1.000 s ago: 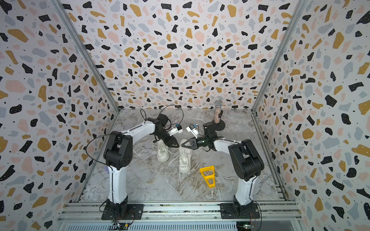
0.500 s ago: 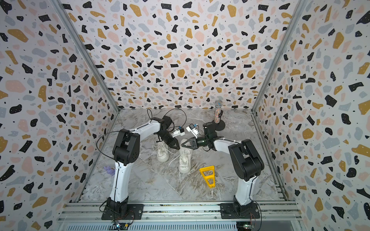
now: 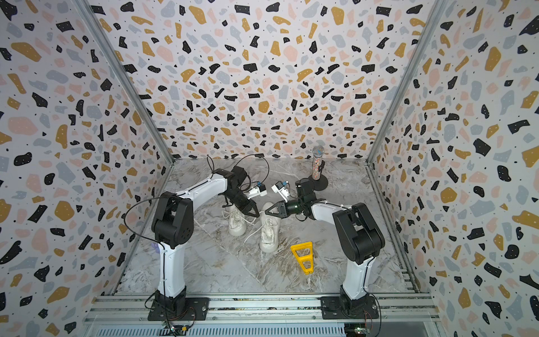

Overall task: Tie the shoes
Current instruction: Wrap the shoelace around the shoelace.

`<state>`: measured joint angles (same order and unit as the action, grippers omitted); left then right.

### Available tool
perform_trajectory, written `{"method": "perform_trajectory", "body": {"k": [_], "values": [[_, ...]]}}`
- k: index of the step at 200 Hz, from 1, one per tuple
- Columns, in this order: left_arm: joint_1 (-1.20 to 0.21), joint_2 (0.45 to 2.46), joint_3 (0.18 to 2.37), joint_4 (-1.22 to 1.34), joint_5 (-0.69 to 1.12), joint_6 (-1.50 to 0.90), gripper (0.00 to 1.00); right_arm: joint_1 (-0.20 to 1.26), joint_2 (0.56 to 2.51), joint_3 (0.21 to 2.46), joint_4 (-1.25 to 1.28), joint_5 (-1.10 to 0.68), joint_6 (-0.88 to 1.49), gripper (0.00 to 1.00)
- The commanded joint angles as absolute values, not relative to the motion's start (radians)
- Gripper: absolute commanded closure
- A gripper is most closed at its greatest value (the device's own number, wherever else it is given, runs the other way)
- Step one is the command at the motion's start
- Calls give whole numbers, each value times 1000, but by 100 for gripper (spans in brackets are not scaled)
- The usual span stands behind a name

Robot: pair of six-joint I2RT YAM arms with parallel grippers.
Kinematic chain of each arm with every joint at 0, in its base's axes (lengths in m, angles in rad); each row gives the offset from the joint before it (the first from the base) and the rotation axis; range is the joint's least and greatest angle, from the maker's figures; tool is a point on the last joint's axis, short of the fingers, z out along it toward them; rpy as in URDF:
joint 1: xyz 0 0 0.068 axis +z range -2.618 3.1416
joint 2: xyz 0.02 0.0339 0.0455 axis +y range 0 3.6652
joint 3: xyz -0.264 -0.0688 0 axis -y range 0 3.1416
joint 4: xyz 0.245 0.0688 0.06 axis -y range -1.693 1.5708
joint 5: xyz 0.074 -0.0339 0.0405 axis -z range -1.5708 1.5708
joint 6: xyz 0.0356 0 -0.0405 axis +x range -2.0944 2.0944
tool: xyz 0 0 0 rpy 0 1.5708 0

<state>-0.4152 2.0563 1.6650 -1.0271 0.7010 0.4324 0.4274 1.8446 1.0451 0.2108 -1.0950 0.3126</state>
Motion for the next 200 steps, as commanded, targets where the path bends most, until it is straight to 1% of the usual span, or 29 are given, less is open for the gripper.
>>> {"method": "perform_trajectory", "body": {"k": [1,40,67,76,94,112,153,181,196,200], "values": [[-413,1999,1633,-1145,729,421,100,422,1802,1092,169,-1073,298,100],[-395,1943,1592,-1256,827,425,100,423,1794,1094,160,-1054,303,100],[-394,1906,1559,-1275,901,454,100,423,1796,1096,146,-1052,298,100],[-395,1898,1561,-1276,899,458,100,423,1797,1097,144,-1053,296,100],[-396,1905,1570,-1283,918,456,100,423,1799,1102,146,-1061,299,100],[-396,1914,1562,-1292,995,472,100,423,1798,1107,142,-1051,305,100],[-452,1950,1555,-1286,1119,525,100,423,1829,1130,135,-1047,361,100],[-493,1959,1534,-1167,1169,463,100,423,1852,1135,131,-1051,384,100],[-512,1935,1489,-1027,1164,366,100,423,1860,1135,129,-1053,387,100],[-513,1924,1473,-989,1164,340,98,423,1863,1137,129,-1053,388,100]]}}
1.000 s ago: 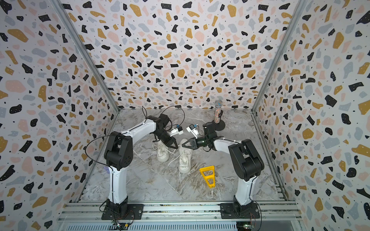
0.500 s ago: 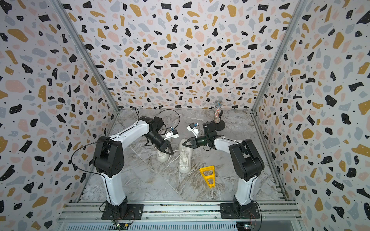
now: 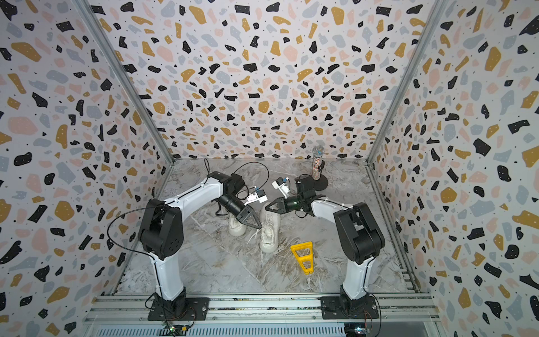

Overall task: Tie the shoes
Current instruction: Wrap the shoelace around the shoelace.

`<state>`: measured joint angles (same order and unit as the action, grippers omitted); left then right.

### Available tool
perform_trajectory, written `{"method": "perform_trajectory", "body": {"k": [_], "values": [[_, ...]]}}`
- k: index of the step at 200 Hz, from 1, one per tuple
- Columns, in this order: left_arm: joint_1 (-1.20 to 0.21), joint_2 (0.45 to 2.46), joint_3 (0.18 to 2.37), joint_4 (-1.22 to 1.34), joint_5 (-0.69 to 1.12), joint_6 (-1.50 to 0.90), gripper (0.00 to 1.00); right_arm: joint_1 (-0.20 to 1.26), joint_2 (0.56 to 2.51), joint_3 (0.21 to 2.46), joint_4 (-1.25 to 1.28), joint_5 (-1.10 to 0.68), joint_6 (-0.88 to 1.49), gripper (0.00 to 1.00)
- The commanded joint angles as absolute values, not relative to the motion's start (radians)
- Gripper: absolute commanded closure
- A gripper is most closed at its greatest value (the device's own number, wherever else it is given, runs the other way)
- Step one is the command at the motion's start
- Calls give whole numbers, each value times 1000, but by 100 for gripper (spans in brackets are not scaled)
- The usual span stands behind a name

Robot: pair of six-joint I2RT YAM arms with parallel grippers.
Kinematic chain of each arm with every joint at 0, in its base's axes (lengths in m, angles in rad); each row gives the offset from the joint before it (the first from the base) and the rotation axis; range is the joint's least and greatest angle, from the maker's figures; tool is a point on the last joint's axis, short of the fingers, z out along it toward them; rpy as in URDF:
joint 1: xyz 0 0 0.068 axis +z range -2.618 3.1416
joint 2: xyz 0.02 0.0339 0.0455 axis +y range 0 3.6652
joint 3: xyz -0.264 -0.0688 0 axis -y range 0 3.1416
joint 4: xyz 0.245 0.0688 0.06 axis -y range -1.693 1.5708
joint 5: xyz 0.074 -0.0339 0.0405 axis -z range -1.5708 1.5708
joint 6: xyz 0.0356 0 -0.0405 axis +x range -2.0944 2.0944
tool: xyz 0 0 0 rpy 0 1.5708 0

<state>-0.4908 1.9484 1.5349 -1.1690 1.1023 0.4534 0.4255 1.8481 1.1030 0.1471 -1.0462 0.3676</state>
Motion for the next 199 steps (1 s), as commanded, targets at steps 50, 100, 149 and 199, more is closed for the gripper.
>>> {"method": "perform_trajectory", "body": {"k": [50,100,149,199], "values": [[-545,1841,1322,-548,1084,36,89,423,1895,1147,156,-1067,427,100],[-593,1842,1290,-385,1066,-68,80,423,1898,1139,178,-1067,439,100],[-619,1827,1292,-364,1060,-52,66,423,1901,1139,179,-1069,434,100],[-618,1801,1264,-425,1044,40,48,422,1901,1143,163,-1068,416,100]]}}
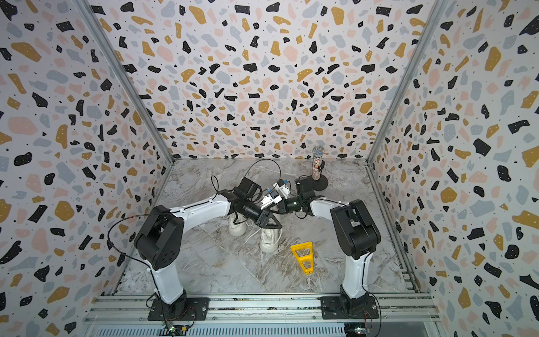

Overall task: Tie the shoes
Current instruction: Wrap the shoelace around the shoelace.

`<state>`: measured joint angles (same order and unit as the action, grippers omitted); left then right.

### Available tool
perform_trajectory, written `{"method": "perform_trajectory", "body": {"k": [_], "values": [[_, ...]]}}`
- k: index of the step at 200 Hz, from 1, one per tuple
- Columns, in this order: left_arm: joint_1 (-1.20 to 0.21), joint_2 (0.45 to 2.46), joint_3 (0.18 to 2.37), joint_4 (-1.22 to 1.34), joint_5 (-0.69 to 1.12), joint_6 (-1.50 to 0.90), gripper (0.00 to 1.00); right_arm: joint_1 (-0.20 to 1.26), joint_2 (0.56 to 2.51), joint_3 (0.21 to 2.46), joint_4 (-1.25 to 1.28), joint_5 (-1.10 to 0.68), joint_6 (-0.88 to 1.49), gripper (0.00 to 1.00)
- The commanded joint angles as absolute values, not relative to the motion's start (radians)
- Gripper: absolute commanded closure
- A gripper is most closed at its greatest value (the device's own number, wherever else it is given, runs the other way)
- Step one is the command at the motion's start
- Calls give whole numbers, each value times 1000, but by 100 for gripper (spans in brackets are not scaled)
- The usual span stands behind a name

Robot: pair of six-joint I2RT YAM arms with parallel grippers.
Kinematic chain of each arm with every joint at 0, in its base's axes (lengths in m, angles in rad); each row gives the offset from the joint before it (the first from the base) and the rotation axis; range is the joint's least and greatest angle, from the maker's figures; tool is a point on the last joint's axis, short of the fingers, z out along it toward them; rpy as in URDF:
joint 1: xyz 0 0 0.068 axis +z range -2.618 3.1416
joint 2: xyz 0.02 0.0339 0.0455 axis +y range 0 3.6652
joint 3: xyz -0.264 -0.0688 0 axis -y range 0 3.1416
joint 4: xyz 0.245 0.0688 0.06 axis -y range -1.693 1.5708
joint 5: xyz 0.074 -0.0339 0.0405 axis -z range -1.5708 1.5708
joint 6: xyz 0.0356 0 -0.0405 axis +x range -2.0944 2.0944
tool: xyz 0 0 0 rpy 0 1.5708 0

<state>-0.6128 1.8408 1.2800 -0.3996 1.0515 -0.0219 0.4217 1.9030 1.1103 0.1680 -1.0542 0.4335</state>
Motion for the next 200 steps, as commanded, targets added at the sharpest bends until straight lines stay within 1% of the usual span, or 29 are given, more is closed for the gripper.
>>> {"method": "perform_trajectory", "body": {"k": [1,53,80,98,114,128,143,162,200], "values": [[-618,1802,1264,-428,1045,43,47,421,1902,1143,163,-1068,416,100],[-617,1739,1223,-503,984,189,35,420,1902,1154,126,-1068,379,100],[-610,1696,1218,-576,950,281,33,420,1895,1152,114,-1061,357,100],[-587,1637,1177,-583,919,305,33,420,1886,1147,108,-1058,340,100],[-549,1593,1131,-575,905,305,34,421,1874,1140,106,-1058,328,100],[-500,1580,1095,-539,914,257,33,421,1865,1134,112,-1060,319,100],[-453,1595,1074,-490,927,196,33,421,1854,1123,130,-1060,320,100],[-419,1658,1107,-468,954,147,33,422,1843,1109,152,-1058,319,100],[-418,1778,1215,-462,989,120,33,422,1829,1103,161,-1060,319,100]]}}
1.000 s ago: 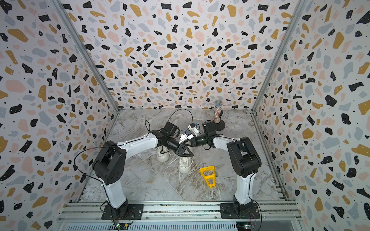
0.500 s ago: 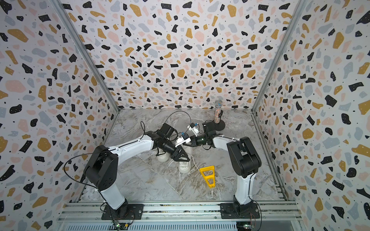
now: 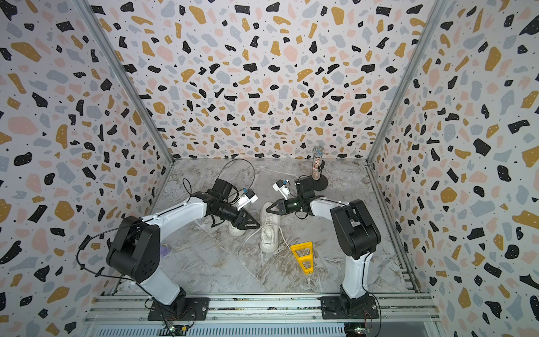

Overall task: Tie the shoes
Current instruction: Wrap the shoelace around the shoelace, then cross the shoelace with the shoelace.

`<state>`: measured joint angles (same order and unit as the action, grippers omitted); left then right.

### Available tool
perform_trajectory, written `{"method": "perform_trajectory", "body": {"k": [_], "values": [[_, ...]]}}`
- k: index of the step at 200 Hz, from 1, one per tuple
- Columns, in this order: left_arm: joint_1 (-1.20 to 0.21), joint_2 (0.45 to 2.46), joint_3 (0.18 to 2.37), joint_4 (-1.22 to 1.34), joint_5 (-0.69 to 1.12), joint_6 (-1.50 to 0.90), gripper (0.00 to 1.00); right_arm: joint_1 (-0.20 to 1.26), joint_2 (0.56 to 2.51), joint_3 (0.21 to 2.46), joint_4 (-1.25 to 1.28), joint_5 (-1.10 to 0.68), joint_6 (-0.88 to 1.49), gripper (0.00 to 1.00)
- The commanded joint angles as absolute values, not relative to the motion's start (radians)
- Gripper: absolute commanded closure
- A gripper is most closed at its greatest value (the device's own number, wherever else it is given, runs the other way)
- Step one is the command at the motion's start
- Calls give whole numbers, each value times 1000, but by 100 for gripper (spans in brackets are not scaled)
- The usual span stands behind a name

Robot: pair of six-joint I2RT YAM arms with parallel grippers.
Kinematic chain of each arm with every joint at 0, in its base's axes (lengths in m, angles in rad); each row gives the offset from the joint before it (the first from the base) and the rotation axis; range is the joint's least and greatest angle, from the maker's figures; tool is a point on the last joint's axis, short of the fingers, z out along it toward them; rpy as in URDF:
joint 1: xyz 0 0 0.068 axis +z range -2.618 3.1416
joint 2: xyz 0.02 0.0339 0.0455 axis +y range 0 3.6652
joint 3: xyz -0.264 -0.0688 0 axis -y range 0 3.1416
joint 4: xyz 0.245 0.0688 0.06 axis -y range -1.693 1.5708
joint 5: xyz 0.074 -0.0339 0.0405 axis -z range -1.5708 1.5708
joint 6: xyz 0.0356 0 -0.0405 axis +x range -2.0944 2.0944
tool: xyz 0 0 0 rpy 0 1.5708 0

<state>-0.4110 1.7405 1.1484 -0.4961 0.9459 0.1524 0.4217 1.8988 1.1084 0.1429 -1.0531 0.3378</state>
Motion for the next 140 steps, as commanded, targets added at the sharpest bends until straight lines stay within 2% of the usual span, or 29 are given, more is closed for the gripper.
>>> {"method": "perform_trajectory", "body": {"k": [1,96,140], "values": [[-418,1780,1217,-462,990,121,33,422,1829,1102,161,-1060,319,100],[-445,1907,1261,-400,994,107,34,421,1813,1087,182,-1065,325,100],[-456,1932,1268,-385,1010,98,43,422,1818,1085,186,-1065,328,100]]}}
